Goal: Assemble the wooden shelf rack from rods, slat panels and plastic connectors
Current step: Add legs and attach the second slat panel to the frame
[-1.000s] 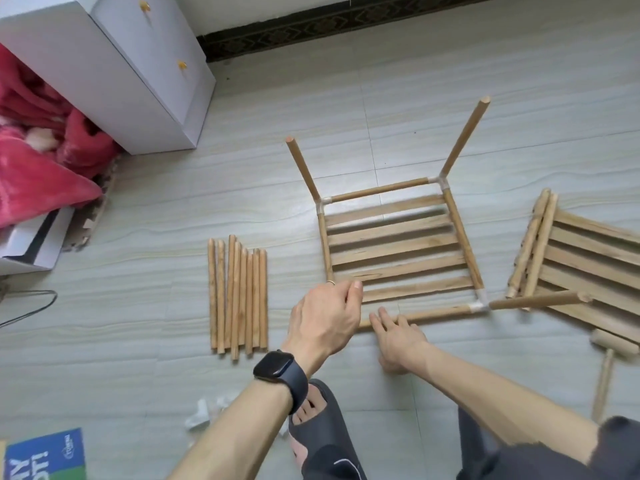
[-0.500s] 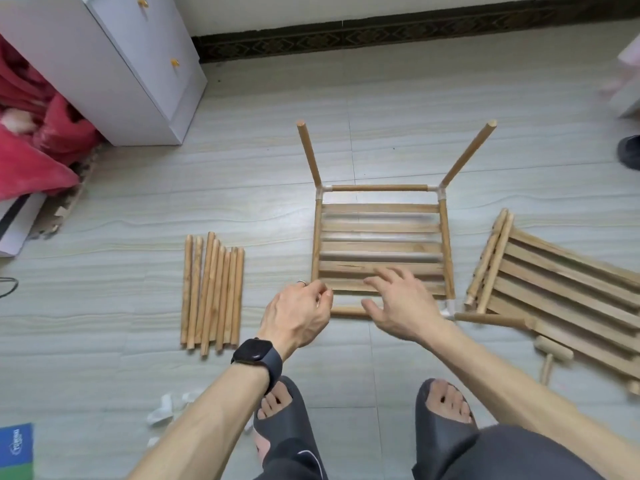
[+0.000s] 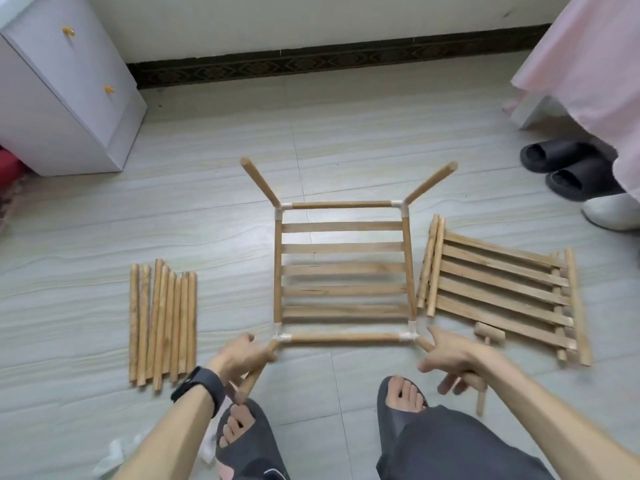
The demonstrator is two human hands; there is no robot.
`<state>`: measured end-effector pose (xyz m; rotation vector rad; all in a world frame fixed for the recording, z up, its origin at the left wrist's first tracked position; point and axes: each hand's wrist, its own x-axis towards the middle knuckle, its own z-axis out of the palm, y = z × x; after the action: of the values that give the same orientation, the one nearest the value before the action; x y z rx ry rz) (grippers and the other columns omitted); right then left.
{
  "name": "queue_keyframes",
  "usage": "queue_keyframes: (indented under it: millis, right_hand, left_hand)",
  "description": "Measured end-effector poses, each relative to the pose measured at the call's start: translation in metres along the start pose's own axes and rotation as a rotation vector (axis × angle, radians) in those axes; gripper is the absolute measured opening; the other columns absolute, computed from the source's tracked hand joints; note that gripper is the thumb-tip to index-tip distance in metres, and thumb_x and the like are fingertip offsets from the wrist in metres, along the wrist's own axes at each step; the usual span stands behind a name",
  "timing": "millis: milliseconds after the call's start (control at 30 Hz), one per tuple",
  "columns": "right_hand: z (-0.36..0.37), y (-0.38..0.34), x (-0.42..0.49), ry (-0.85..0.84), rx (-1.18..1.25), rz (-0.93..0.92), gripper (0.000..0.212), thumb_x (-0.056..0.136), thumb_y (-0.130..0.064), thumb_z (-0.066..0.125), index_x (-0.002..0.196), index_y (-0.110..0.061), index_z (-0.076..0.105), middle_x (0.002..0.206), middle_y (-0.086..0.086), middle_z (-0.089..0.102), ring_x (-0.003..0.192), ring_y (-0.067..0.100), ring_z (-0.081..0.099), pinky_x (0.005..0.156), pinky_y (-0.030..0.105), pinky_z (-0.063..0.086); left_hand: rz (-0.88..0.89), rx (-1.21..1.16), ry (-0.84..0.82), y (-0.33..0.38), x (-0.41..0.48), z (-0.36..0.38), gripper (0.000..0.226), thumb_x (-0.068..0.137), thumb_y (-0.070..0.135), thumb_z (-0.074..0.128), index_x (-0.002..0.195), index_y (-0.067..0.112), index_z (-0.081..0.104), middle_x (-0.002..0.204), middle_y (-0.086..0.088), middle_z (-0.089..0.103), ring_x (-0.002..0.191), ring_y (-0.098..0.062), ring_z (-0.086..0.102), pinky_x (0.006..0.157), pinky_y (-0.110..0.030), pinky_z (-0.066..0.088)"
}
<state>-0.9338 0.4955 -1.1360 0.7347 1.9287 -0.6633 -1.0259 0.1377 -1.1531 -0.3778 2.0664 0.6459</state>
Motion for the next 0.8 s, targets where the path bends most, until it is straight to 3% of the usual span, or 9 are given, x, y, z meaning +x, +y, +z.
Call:
queue_keyframes:
  millis: [67,167,233,367,533,633,700,767,800]
  right_hand:
    - [0.002,-0.004,0.003,-0.008,0.024,-0.019,0.054,0.09,-0.005,0.056,0.141,-0.01,0.037,0.107,0.015,0.062,0.068,0.023,0.075,0.051,0.03,0.056]
    - [-0.014,-0.005,-0.001,-0.096,0.272,-0.001,0.031,0.093,-0.012,0.062,0.119,0.001,0.054,0.108,0.014,0.059,0.077,0.026,0.076,0.056,0.032,0.061]
    - [-0.031,-0.005,-0.01,-0.121,0.462,0.012,0.041,0.096,-0.027,0.065,0.121,0.004,0.055,0.117,0.017,0.058,0.082,0.031,0.077,0.064,0.035,0.064]
    - [-0.056,-0.003,-0.025,-0.114,0.55,-0.048,0.06,0.09,-0.054,0.069,0.115,0.001,0.066,0.114,0.02,0.07,0.091,0.041,0.075,0.074,0.046,0.063]
    - [-0.064,-0.01,-0.038,-0.023,0.397,-0.142,0.062,0.083,-0.064,0.069,0.107,-0.007,0.073,0.114,0.011,0.071,0.084,0.036,0.075,0.07,0.044,0.062]
    - [-0.055,-0.017,-0.04,0.131,0.181,-0.163,0.057,0.088,-0.064,0.062,0.103,-0.01,0.071,0.107,0.006,0.071,0.071,0.027,0.073,0.063,0.037,0.062]
    - [-0.048,-0.022,-0.037,0.26,0.065,-0.178,0.057,0.093,-0.061,0.056,0.098,-0.006,0.07,0.088,0.007,0.077,0.058,0.023,0.069,0.062,0.036,0.062]
    - [-0.043,-0.028,-0.035,0.341,-0.047,-0.184,0.06,0.095,-0.06,0.049,0.089,-0.004,0.071,0.067,0.006,0.075,0.052,0.022,0.07,0.062,0.034,0.063]
    - [-0.042,-0.031,-0.033,0.369,-0.087,-0.188,0.063,0.095,-0.061,0.047,0.088,-0.004,0.073,0.066,0.006,0.075,0.053,0.022,0.072,0.064,0.037,0.064]
  left_hand:
    - [-0.033,-0.076,-0.117,0.0,-0.005,-0.002,0.073,0.091,0.016,0.067,0.154,0.016,0.029,0.123,-0.018,0.056,0.086,-0.035,0.074,0.062,-0.046,0.062]
    - [-0.019,-0.057,-0.114,0.011,-0.013,-0.013,0.046,0.094,0.001,0.051,0.139,0.011,0.046,0.109,-0.017,0.055,0.076,-0.037,0.075,0.061,-0.048,0.063]
    - [0.026,0.024,-0.096,0.022,-0.023,-0.027,0.035,0.094,0.003,0.051,0.128,0.007,0.056,0.116,-0.016,0.056,0.078,-0.039,0.075,0.063,-0.046,0.063]
    - [0.117,0.028,-0.116,0.037,-0.045,-0.042,0.027,0.098,0.019,0.054,0.123,0.013,0.061,0.122,-0.002,0.06,0.078,-0.024,0.077,0.058,-0.035,0.061]
    - [0.232,0.112,-0.043,0.042,-0.058,-0.027,0.02,0.097,0.025,0.056,0.115,0.02,0.061,0.112,0.0,0.059,0.086,-0.019,0.069,0.046,-0.027,0.054]
    - [0.307,0.199,0.004,0.034,-0.057,-0.013,0.016,0.094,0.025,0.057,0.108,0.023,0.064,0.104,-0.001,0.064,0.076,-0.011,0.068,0.043,-0.018,0.048]
    - [0.372,0.281,0.098,0.026,-0.055,-0.005,0.014,0.094,0.03,0.056,0.103,0.025,0.066,0.096,0.004,0.067,0.075,-0.006,0.067,0.049,-0.017,0.05]
    - [0.413,0.356,0.238,0.021,-0.054,0.001,0.018,0.096,0.036,0.052,0.1,0.027,0.068,0.094,0.005,0.07,0.081,-0.012,0.066,0.068,-0.028,0.057]
    - [0.429,0.369,0.328,0.02,-0.054,0.003,0.021,0.096,0.039,0.05,0.097,0.03,0.068,0.091,0.006,0.07,0.083,-0.016,0.066,0.074,-0.034,0.058]
